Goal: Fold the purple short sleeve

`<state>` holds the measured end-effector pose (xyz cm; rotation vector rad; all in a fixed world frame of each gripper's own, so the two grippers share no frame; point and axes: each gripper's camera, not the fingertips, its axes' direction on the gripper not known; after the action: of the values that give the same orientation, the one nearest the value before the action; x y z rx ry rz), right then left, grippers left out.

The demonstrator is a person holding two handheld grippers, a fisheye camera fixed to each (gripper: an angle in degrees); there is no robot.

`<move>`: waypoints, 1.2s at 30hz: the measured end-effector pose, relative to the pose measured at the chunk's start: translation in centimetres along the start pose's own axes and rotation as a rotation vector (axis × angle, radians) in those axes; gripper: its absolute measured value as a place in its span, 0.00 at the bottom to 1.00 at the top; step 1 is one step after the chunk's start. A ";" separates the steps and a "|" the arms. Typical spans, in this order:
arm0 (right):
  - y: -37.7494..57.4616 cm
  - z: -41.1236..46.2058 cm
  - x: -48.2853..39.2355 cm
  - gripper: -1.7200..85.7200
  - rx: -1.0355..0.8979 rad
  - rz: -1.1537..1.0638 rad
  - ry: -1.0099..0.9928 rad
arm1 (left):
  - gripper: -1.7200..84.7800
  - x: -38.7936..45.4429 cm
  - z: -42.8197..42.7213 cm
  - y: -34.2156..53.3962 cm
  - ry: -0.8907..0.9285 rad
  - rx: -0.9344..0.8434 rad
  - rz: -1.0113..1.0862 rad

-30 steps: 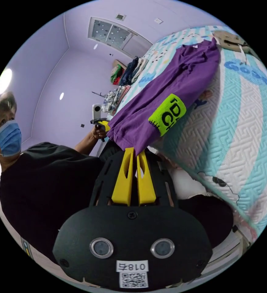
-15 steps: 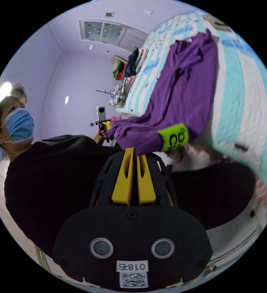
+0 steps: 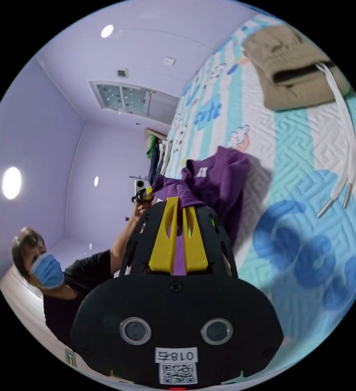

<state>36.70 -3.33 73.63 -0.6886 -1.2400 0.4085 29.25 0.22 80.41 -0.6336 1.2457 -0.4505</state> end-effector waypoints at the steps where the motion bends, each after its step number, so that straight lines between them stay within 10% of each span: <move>1: -1.0 0.4 1.2 0.02 -0.014 0.015 -0.007 | 0.01 -1.5 0.2 -0.6 -0.008 0.013 -0.035; 12: -3.6 -1.5 4.4 0.14 0.160 0.030 -0.245 | 0.13 -3.8 -4.5 0.4 0.227 0.321 -0.020; 23: -1.6 -1.6 -3.0 0.17 0.258 -0.292 0.519 | 0.12 6.5 -7.1 1.5 -0.403 0.316 0.248; 36: -4.1 0.6 0.2 0.19 0.165 -0.186 0.327 | 0.21 10.2 -6.7 -3.3 -0.494 0.155 0.179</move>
<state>35.83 -6.07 76.64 -0.4715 -0.9382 0.2296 25.58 -9.99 73.95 -0.4593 0.7799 -0.2183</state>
